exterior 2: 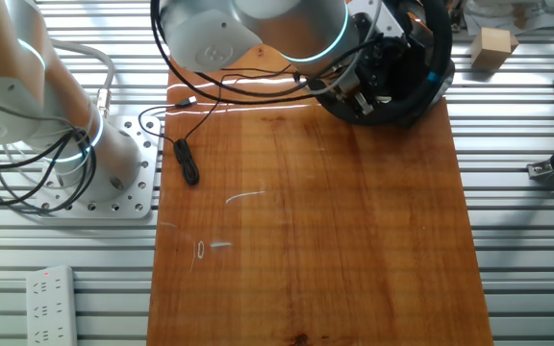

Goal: Rotate the steering wheel 90 degrees clockwise

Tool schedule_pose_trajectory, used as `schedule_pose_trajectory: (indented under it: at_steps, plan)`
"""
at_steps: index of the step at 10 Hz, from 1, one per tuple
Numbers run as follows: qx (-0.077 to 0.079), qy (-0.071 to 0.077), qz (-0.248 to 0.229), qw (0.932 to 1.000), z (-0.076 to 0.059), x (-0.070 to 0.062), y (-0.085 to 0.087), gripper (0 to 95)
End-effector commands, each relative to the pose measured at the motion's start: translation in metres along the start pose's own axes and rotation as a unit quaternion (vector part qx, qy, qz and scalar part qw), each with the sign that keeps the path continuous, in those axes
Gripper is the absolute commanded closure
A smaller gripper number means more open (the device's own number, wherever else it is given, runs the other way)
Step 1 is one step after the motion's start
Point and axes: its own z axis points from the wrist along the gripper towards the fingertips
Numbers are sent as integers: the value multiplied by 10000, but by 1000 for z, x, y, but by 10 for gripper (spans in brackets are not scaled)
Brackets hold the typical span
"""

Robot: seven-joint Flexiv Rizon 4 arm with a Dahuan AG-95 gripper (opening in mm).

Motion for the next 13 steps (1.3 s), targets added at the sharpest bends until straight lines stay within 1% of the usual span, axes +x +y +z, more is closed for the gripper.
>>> schedule_pose_trajectory:
  at_steps: [1, 4, 10, 13]
  plan:
    - [-75, -20, 63, 9999, -1, -2, 3, 950]
    - [-120, -49, 167, 9998, -4, -3, 5, 950]
    - [-178, -100, 198, 9996, -4, -3, 5, 950]
    - [-162, -76, 214, 9996, -4, -3, 5, 950]
